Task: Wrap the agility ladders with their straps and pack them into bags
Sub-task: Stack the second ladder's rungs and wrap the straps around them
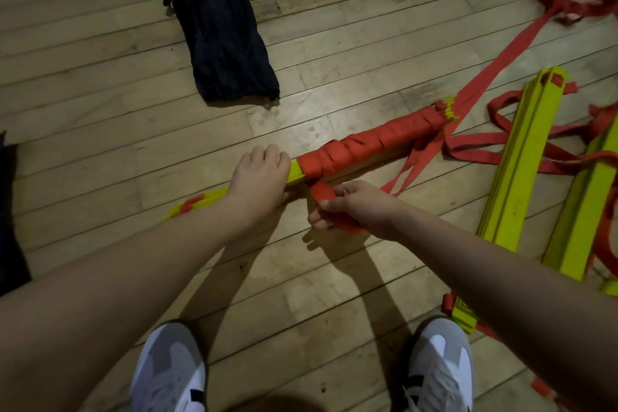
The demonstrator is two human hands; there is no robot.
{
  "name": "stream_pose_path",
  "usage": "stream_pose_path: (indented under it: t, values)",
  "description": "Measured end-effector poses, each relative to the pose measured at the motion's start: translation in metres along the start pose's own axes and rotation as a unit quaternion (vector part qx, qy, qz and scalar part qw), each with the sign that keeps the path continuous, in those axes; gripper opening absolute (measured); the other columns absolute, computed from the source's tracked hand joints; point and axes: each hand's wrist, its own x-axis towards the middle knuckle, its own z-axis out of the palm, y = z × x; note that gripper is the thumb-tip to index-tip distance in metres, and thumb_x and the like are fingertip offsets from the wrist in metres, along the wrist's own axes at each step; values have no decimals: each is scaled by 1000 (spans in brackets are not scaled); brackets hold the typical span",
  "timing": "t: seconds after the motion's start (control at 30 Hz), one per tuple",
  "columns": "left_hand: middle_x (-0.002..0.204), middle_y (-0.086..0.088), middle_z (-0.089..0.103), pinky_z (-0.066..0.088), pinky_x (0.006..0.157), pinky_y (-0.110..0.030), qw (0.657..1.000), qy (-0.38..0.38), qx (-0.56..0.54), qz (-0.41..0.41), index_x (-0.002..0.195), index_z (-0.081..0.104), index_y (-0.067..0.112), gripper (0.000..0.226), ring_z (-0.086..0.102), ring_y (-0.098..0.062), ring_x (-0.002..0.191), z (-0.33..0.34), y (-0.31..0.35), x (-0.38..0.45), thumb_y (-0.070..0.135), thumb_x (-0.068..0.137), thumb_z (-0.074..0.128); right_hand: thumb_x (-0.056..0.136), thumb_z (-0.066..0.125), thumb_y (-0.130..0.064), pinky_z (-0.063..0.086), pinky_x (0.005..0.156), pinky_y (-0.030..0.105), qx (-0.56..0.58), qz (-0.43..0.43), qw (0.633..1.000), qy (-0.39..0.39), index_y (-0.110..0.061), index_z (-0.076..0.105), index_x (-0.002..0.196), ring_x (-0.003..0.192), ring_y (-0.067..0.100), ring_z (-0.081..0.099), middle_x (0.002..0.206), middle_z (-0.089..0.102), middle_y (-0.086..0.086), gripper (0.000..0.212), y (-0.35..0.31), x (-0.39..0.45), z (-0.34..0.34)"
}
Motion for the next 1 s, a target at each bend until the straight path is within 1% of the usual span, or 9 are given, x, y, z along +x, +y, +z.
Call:
stream_pose_path:
  t: [0.07,0.13,0.23,0.37,0.5,0.6,0.7,0.83,1.0]
  values:
    - [119,-13,49,42,86,-39,997,-2,-62,35,133,44,7,68,48,-30,106,7,1,-10,57,89,51,98,48,-4,52,57,19,-1,-3,1000,-2,1,60,99,74,16,69,95,72,14,13,4,2,0]
    - [128,-16,43,39,91,-43,992,-7,-125,23,141,35,7,64,45,-33,111,4,4,-20,52,96,39,98,47,-2,51,56,19,10,-10,1000,1,3,60,102,72,15,69,93,71,14,15,6,3,1]
    - [128,-14,44,42,82,-38,981,-58,-183,4,141,31,13,55,51,-32,110,-2,14,-27,48,99,34,97,47,-1,54,61,21,6,-29,1000,2,1,63,96,71,14,69,87,72,10,16,7,5,3]
    - [119,-9,55,40,71,-36,982,-93,-163,-27,132,36,12,46,56,-29,108,-9,29,-27,45,100,35,96,48,0,53,69,29,-11,-40,999,7,-2,63,95,73,16,68,86,72,7,15,9,6,5]
    - [115,-8,57,35,65,-34,986,-70,-143,-46,122,40,9,36,59,-27,101,-10,25,-23,39,102,35,96,49,-1,55,67,28,-8,-37,999,10,-4,61,96,73,16,69,87,73,7,13,9,4,5]
    - [114,-6,57,37,66,-34,988,-58,-141,-33,121,41,11,38,58,-25,101,-9,20,-23,42,100,39,96,48,-1,54,64,26,-21,-36,999,21,-2,61,95,69,15,69,84,73,7,13,11,5,4]
    - [117,-6,57,40,69,-35,987,-73,-144,-18,126,38,11,46,58,-25,103,-7,16,-26,44,95,48,96,48,-1,54,69,31,-26,-30,999,32,1,60,100,70,16,68,85,73,9,13,13,4,2]
    - [113,-9,58,40,68,-35,985,-76,-147,-54,123,40,11,37,59,-29,100,-11,8,-17,30,94,52,96,50,-3,53,64,25,-16,-8,1000,19,2,59,107,73,16,70,93,73,13,15,10,-1,2]
    - [115,-11,54,37,63,-36,992,-67,-72,-79,127,32,13,49,55,-30,101,-20,-14,13,21,88,60,95,52,-1,56,63,24,-5,13,1000,-16,7,58,109,79,20,71,99,72,18,17,-4,-6,-3]
